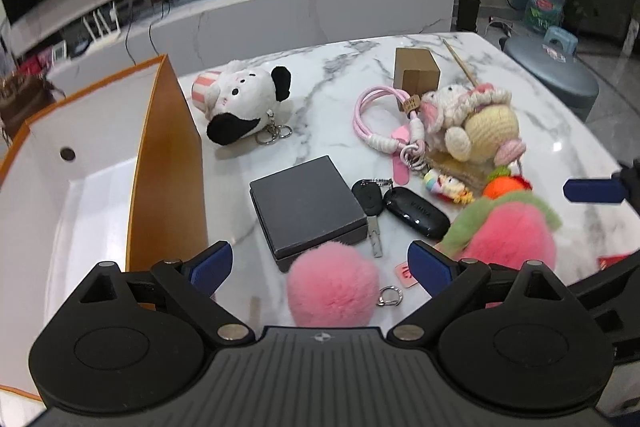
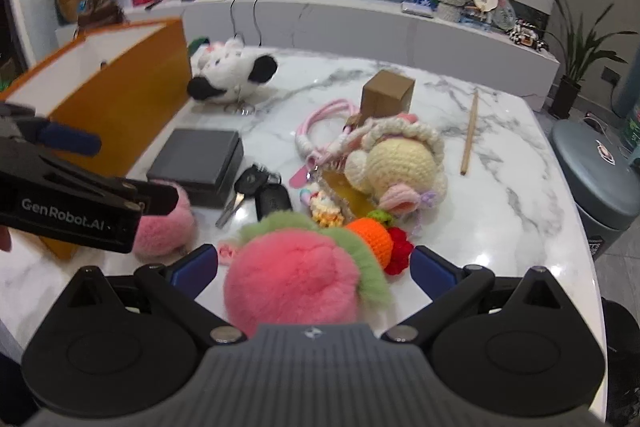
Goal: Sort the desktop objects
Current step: 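Move the left tool toward the pink pompom while the right tool approaches the pink-green pompom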
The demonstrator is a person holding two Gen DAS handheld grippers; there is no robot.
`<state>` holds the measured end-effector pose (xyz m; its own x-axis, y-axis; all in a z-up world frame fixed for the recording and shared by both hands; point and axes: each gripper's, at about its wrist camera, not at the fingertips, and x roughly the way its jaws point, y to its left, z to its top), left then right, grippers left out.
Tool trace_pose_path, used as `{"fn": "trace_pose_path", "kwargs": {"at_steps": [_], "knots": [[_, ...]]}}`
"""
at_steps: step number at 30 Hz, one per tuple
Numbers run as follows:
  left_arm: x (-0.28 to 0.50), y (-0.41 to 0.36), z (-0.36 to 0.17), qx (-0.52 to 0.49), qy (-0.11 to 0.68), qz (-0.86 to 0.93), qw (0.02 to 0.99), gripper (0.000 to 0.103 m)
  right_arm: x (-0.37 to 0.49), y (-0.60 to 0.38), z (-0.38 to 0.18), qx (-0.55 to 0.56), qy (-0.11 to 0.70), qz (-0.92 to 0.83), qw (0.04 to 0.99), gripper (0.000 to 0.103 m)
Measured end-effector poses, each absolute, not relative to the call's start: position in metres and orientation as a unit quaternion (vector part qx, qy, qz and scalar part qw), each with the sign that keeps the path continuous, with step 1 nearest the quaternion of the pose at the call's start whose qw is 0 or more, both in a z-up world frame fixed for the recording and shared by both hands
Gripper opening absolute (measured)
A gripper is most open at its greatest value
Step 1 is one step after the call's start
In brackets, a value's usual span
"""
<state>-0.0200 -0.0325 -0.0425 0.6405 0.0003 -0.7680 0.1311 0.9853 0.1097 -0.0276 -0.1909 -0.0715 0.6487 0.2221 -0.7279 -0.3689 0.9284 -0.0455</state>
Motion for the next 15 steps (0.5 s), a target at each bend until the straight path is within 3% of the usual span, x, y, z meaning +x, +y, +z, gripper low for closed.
{"fn": "trace_pose_path", "kwargs": {"at_steps": [7,15], "knots": [[-0.035,-0.047,-0.053,0.134,0.393,-0.029,0.909,0.103,-0.027,-0.191,-0.084,-0.112,0.407,0.183,0.888,0.092],[-0.032,-0.048,-0.071,0.075,0.431,-0.053,0.898,0.103,-0.033,-0.179,-0.102,-0.164,0.410,0.212,0.872,0.069]]}}
